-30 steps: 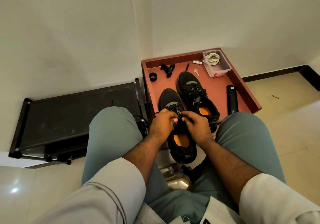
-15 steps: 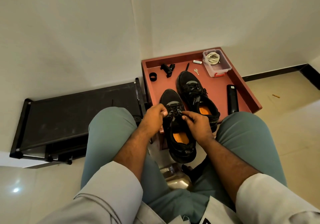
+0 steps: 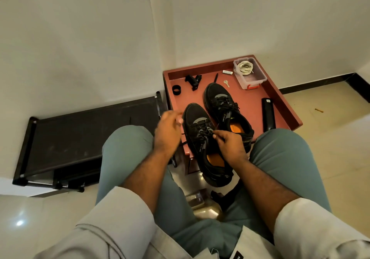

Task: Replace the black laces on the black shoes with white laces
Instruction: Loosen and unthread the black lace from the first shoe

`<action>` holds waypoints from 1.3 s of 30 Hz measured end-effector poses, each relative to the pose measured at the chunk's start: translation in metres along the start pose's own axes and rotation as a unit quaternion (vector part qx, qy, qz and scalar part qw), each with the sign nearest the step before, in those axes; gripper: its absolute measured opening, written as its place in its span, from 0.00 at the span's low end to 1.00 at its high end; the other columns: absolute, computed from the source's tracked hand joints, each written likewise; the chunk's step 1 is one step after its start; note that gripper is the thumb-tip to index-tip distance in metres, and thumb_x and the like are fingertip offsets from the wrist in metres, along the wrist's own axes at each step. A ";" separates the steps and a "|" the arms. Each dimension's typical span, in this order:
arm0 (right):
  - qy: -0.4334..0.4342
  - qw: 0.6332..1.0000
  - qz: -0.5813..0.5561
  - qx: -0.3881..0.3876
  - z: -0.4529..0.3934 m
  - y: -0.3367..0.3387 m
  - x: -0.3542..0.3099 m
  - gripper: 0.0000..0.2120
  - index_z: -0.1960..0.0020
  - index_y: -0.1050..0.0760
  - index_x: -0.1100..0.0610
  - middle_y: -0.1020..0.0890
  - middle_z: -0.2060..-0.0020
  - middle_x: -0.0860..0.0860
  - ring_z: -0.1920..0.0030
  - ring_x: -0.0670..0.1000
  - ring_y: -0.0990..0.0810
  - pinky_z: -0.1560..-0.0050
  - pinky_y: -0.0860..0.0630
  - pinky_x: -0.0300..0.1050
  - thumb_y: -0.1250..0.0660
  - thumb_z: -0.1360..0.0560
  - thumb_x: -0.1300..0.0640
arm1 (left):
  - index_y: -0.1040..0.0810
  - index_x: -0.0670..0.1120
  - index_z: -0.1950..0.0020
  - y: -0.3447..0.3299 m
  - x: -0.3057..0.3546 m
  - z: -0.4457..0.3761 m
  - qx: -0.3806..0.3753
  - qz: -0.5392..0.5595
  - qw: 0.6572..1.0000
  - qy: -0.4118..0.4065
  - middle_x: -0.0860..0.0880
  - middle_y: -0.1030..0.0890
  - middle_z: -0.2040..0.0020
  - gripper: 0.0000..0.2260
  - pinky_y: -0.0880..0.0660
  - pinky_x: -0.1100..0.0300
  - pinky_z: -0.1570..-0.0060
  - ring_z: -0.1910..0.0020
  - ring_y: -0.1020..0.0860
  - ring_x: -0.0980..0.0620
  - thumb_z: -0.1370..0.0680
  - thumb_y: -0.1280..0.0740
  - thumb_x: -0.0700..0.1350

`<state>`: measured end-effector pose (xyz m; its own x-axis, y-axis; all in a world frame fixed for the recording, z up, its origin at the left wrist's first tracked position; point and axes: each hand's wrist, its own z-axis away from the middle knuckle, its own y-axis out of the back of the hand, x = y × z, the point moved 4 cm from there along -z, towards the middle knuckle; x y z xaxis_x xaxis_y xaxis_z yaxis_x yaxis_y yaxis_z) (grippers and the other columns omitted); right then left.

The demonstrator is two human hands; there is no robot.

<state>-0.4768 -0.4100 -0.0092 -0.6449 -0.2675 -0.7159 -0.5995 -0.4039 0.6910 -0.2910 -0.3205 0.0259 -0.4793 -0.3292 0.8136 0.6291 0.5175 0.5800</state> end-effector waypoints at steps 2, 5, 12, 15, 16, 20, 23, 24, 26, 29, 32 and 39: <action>0.012 1.000 0.004 0.003 0.001 0.001 -0.003 0.12 0.39 0.21 0.58 0.17 0.46 0.54 0.43 0.50 0.20 0.42 0.28 0.36 0.35 0.22 0.59 | 0.23 0.48 0.34 -0.034 0.010 0.015 -0.113 -0.009 0.992 -0.057 0.51 0.24 0.38 0.16 0.27 0.58 0.38 0.41 0.25 0.53 0.20 0.39 0.36; 0.034 0.999 -0.002 0.002 0.005 0.002 -0.008 0.12 0.40 0.20 0.59 0.16 0.47 0.54 0.44 0.50 0.19 0.40 0.25 0.42 0.34 0.22 0.61 | 0.24 0.46 0.33 -0.062 0.008 0.027 -0.175 -0.054 0.982 -0.049 0.48 0.24 0.39 0.17 0.32 0.66 0.42 0.39 0.25 0.51 0.20 0.39 0.36; -0.008 0.997 -0.076 -0.011 0.006 0.005 -0.005 0.22 0.30 0.30 0.56 0.19 0.48 0.49 0.45 0.45 0.23 0.50 0.34 0.19 0.33 0.23 0.63 | 0.22 0.44 0.52 -0.047 0.012 0.012 -0.125 -0.114 0.984 -0.046 0.49 0.26 0.52 0.08 0.25 0.52 0.54 0.54 0.25 0.49 0.21 0.39 0.36; -0.025 0.996 -0.083 -0.015 0.002 0.005 -0.004 0.19 0.32 0.27 0.57 0.19 0.50 0.49 0.45 0.45 0.22 0.52 0.33 0.20 0.33 0.23 0.61 | 0.23 0.46 0.53 -0.032 0.005 0.005 -0.069 -0.071 0.995 -0.002 0.51 0.27 0.53 0.10 0.28 0.58 0.60 0.57 0.26 0.52 0.22 0.41 0.33; -0.029 0.996 -0.079 -0.016 0.001 0.004 -0.003 0.17 0.35 0.24 0.58 0.18 0.48 0.51 0.44 0.45 0.22 0.51 0.32 0.22 0.32 0.23 0.60 | 0.23 0.46 0.53 -0.029 0.002 0.003 -0.063 -0.062 0.996 0.009 0.51 0.27 0.53 0.10 0.30 0.60 0.59 0.57 0.26 0.53 0.21 0.40 0.34; -0.028 0.997 -0.066 -0.007 0.000 0.002 -0.002 0.13 0.39 0.21 0.59 0.18 0.45 0.53 0.48 0.43 0.24 0.49 0.31 0.25 0.31 0.23 0.59 | 0.22 0.46 0.55 -0.025 -0.002 0.002 -0.060 -0.043 0.997 0.022 0.52 0.27 0.54 0.11 0.34 0.67 0.61 0.57 0.27 0.55 0.22 0.40 0.33; -0.025 0.997 -0.070 -0.009 0.000 0.001 -0.004 0.11 0.42 0.19 0.60 0.17 0.46 0.54 0.49 0.42 0.24 0.54 0.33 0.19 0.32 0.24 0.60 | 0.21 0.43 0.53 -0.020 -0.002 0.003 -0.012 -0.031 0.999 0.040 0.50 0.27 0.54 0.10 0.32 0.66 0.62 0.58 0.27 0.53 0.22 0.40 0.32; -0.022 0.997 -0.069 -0.011 0.001 0.000 -0.005 0.11 0.42 0.19 0.60 0.17 0.46 0.54 0.49 0.42 0.24 0.54 0.33 0.18 0.32 0.23 0.61 | 0.21 0.42 0.53 -0.020 -0.004 0.003 0.008 -0.027 0.999 0.046 0.49 0.27 0.54 0.11 0.28 0.62 0.61 0.59 0.26 0.52 0.23 0.41 0.31; -0.018 0.998 -0.065 -0.015 0.003 0.001 -0.005 0.11 0.41 0.20 0.60 0.17 0.47 0.53 0.48 0.43 0.23 0.54 0.33 0.19 0.32 0.23 0.61 | 0.22 0.44 0.55 -0.018 -0.008 0.003 0.057 -0.006 0.996 0.067 0.48 0.28 0.54 0.12 0.22 0.52 0.61 0.60 0.24 0.47 0.24 0.42 0.30; -0.021 0.997 -0.068 -0.003 0.005 0.002 -0.003 0.11 0.42 0.20 0.59 0.18 0.48 0.51 0.48 0.44 0.23 0.53 0.32 0.21 0.33 0.23 0.62 | 0.25 0.45 0.50 0.000 -0.017 -0.002 0.170 0.098 0.967 0.164 0.46 0.29 0.47 0.16 0.19 0.45 0.64 0.61 0.20 0.41 0.25 0.42 0.26; -0.025 0.996 -0.080 -0.016 0.005 -0.002 -0.005 0.14 0.38 0.22 0.57 0.19 0.44 0.51 0.46 0.43 0.25 0.44 0.30 0.31 0.32 0.24 0.63 | 0.32 0.47 0.31 0.013 -0.010 -0.001 0.183 0.029 0.968 0.169 0.43 0.38 0.34 0.28 0.21 0.55 0.54 0.55 0.25 0.49 0.27 0.39 0.25; -0.034 0.995 -0.093 -0.004 0.000 -0.004 -0.004 0.13 0.40 0.21 0.60 0.18 0.45 0.53 0.45 0.48 0.21 0.44 0.27 0.38 0.32 0.24 0.64 | 0.30 0.47 0.57 -0.055 0.027 0.034 -0.157 -0.156 0.975 0.021 0.46 0.22 0.56 0.13 0.27 0.54 0.61 0.57 0.22 0.46 0.22 0.34 0.55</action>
<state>-0.4716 -0.4072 -0.0090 -0.5541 -0.1273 -0.8226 -0.7077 -0.4482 0.5461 -0.3591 -0.3306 0.0144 -0.6556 -0.4671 0.5932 0.6168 0.1218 0.7776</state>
